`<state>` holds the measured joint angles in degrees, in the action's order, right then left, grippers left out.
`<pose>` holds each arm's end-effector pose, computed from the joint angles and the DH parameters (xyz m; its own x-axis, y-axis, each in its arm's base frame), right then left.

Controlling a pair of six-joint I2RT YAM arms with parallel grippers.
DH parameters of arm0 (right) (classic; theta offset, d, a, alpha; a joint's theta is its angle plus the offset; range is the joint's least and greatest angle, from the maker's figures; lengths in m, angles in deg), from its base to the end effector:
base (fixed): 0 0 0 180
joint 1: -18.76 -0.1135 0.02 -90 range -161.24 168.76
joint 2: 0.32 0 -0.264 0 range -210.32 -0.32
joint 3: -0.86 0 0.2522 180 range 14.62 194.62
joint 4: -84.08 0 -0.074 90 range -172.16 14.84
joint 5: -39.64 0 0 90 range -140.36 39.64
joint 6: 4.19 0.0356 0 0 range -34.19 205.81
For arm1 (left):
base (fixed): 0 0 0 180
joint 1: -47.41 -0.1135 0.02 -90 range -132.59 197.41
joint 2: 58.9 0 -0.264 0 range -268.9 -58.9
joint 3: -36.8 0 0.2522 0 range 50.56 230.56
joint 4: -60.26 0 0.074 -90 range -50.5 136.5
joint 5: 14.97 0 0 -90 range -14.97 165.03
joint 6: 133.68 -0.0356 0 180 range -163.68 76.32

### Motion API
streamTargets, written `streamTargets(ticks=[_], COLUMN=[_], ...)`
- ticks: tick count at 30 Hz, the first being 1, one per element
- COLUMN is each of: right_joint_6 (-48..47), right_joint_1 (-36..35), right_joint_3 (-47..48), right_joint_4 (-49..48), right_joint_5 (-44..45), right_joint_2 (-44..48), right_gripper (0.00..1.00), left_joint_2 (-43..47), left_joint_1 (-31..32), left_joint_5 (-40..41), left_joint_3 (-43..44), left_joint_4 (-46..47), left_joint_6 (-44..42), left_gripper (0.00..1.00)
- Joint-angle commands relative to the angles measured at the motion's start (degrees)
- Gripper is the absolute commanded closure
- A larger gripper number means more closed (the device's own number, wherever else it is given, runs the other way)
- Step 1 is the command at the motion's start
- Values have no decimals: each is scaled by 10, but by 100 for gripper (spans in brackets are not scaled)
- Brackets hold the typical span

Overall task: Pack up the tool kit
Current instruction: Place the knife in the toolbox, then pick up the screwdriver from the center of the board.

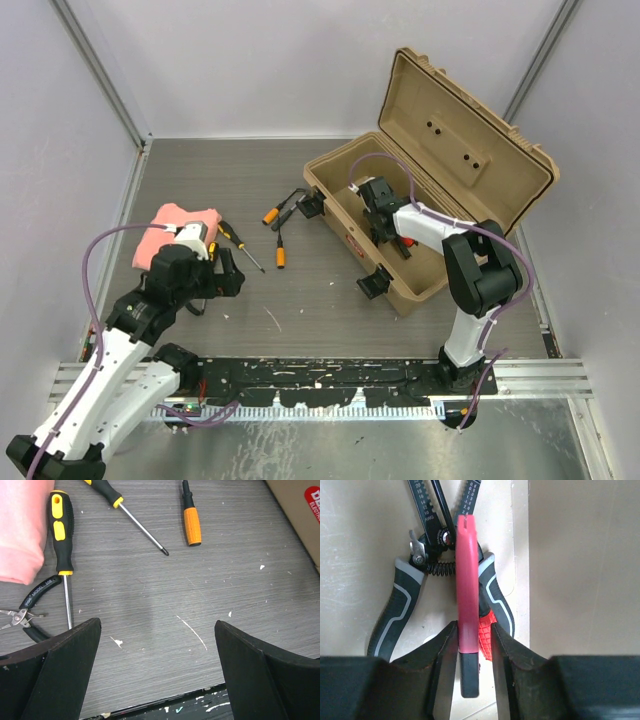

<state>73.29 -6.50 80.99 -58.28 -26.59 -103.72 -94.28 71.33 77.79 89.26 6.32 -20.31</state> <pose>0.3359 0.1426 0.1775 -0.7253 -0.5616 -0.3983 -0.3796 0.8088 -0.4492 0.1227 -0.0526 0.2747 -0.6500 -0.1451 -0.7459 0.1219 0.9490 -0.2909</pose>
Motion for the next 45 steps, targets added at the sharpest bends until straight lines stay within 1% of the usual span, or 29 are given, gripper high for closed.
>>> streamTargets(ticks=[1,6,10,17,20,23,26,29,31,37,42,45], right_joint_6=[3,15,41,86,106,135,167,175,173,180,183,181], right_joint_1=[3,4,3,2,3,2,2,3,3,2,3,2], right_joint_3=[24,21,20,-3,-18,-55,-108,-158,-172,-160,-170,-171], right_joint_4=[-27,-32,-41,-79,-94,-135,-202,-272,-291,-275,-277,-266], right_joint_5=[15,-11,-23,-87,-135,-155,-151,-155,-169,-252,-278,-279], right_joint_2=[9,52,109,225,263,302,361,419,445,484,521,536], right_gripper=[59,52,50,46,46,45,45,42,40,37,33,31], left_joint_2=[-16,-26,-27,-38,-50,-65,-84,-99,-107,-128,-143,-154], left_joint_1=[2,2,2,2,2,2,2,2,1,2,2,1], left_joint_5=[6,10,19,29,35,39,40,42,43,49,49,56], left_joint_3=[12,15,15,16,18,22,28,33,35,37,41,41], left_joint_4=[4,1,-2,-5,-9,-16,-24,-30,-33,-36,-41,-42], left_joint_6=[4,4,6,8,9,10,15,19,21,25,29,32], left_gripper=[2,2,2,2,2,2,2,2,1,1,5,6])
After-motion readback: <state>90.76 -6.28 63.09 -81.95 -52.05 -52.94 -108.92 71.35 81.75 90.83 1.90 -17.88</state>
